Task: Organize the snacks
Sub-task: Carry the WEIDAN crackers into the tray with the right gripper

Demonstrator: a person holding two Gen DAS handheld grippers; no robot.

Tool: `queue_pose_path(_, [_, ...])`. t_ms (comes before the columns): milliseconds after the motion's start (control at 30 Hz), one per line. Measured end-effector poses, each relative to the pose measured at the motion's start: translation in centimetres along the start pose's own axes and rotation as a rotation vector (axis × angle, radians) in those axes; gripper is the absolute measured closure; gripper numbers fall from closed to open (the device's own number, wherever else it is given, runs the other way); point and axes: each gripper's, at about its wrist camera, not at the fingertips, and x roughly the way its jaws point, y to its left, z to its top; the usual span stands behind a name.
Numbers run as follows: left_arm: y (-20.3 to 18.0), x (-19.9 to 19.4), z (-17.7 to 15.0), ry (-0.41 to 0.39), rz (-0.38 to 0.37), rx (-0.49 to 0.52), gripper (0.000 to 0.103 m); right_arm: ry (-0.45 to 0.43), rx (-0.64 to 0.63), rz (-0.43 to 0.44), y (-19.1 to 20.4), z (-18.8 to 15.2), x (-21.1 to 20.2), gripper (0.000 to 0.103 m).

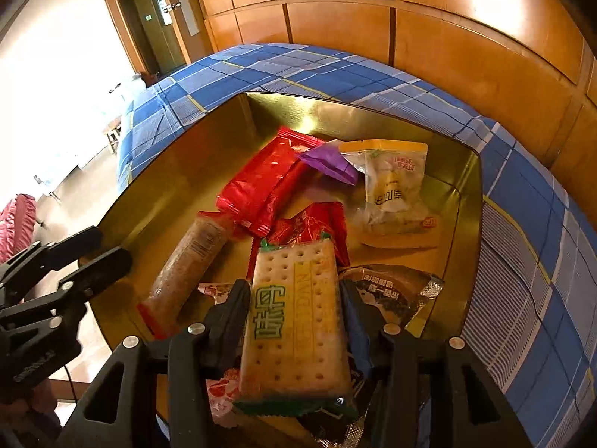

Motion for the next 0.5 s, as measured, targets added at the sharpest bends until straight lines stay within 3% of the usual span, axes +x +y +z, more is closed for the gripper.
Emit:
queue_pose_path(333, [0.0, -0.1, 0.1, -0.006, 0.003, -0.006, 0.048, -0.028, -0.025, 0.036, 0.0, -1.6, -3.0, 0.051])
queue_pose_path(367, [0.0, -0.1, 0.1, -0.005, 0.002, -0.005, 0.048, -0.022, -0.028, 0.031, 0.1, -1.7, -2.8, 0.057])
queue_pose_path(400, [-0.1, -0.2, 0.1, -0.005, 0.000, -0.002, 0.048, -0.019, -0.032, 0.018, 0.2, -1.8, -2.5, 0.069])
queue_pose_path(500, [-0.5, -0.4, 0.1, -0.013, -0.003, 0.010, 0.046, -0.029, -0.021, 0.006, 0.5, -1.7, -1.8, 0.074])
